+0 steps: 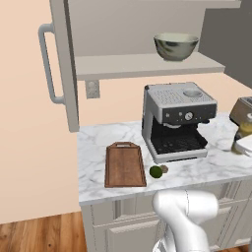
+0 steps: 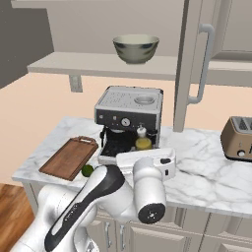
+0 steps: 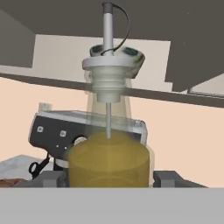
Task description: Open the cabinet. Place the bowl and condiment on the counter. Then place the lime and garlic on the cutting board.
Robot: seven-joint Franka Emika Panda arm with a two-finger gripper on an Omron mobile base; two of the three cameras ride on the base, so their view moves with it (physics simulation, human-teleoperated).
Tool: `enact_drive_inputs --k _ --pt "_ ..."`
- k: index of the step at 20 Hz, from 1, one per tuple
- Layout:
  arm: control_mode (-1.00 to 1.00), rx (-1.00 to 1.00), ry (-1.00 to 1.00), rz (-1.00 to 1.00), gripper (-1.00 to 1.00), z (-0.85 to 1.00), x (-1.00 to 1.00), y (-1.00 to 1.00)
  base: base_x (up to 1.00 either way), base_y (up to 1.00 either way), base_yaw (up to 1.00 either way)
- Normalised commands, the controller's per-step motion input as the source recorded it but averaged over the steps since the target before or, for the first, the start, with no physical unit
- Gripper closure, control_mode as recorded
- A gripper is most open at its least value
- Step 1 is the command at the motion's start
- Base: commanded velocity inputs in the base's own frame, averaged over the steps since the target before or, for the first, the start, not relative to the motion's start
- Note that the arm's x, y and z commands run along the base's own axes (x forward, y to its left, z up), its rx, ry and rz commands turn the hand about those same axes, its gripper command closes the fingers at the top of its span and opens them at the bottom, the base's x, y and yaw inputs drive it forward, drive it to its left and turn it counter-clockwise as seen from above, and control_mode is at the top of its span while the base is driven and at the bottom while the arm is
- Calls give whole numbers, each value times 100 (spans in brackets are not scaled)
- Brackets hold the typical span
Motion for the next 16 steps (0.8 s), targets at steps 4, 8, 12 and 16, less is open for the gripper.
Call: enact_drive_inputs --k 4,8,12,16 --pt "-100 -2 0 7 100 -19 0 -9 0 0 0" --pt "-100 -2 0 7 100 -20 0 -1 0 0 0" --pt "-100 -2 0 7 100 -22 4 -1 0 0 0" --pt "-100 0 0 6 100 -20 11 0 0 0 0"
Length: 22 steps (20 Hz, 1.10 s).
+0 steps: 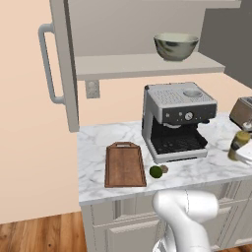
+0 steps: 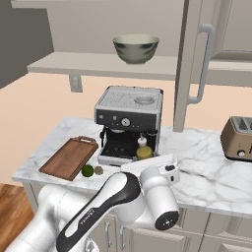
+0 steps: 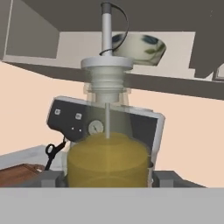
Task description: Open the cabinet. Place the bowl and condiment on the counter. Then place the lime and garlic on the cutting board.
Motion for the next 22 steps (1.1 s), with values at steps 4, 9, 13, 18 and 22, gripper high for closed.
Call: enact_drive_inputs --k 4,9,13,18,22 --pt "-100 0 0 7 100 -14 11 -1 0 0 0" --pt "-100 -1 0 3 100 -3 7 -14 0 0 0" --pt "-100 0 0 2 100 -3 9 -16 0 0 0" --pt "-100 0 0 4 100 -12 16 -7 0 0 0" --pt "-100 0 0 6 100 -20 12 -4 0 0 0"
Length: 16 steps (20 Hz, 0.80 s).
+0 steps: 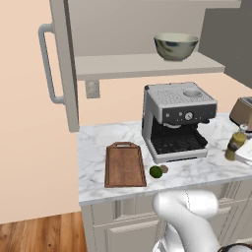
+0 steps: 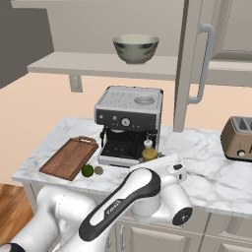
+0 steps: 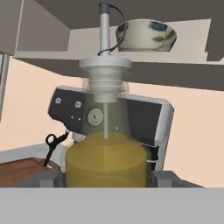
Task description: Open the cabinet. Place the bowl and condiment on the counter. Then place the lime and garlic on the cutting board.
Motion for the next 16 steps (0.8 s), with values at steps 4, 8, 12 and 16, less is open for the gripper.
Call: enact_drive_inputs --k 4,8,12,16 --pt "-100 0 0 6 100 -21 11 -9 0 0 0" --pt "-100 0 0 6 100 -20 9 -12 0 0 0" --pt "-100 0 0 6 100 -15 7 -11 0 0 0" --pt "-100 0 0 5 100 -12 5 -7 0 0 0"
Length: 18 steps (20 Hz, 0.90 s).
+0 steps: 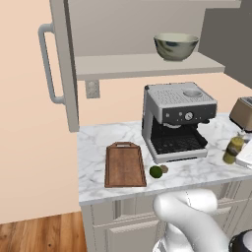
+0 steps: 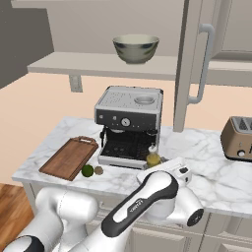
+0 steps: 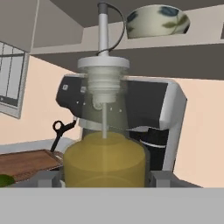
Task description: Open the cabinet. Place the bowl and condiment on the counter. Then place the lime and garlic on the cutting board.
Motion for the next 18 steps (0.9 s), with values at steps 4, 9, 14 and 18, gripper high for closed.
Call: enact_drive_inputs --k 4,9,14,18 --pt "-100 0 0 5 100 -11 6 -5 0 0 0" --pt "-100 0 0 5 100 -12 10 -1 0 0 0" --pt "-100 0 0 4 100 -13 16 0 0 0 0" --pt "-100 0 0 3 100 -14 15 0 0 0 0"
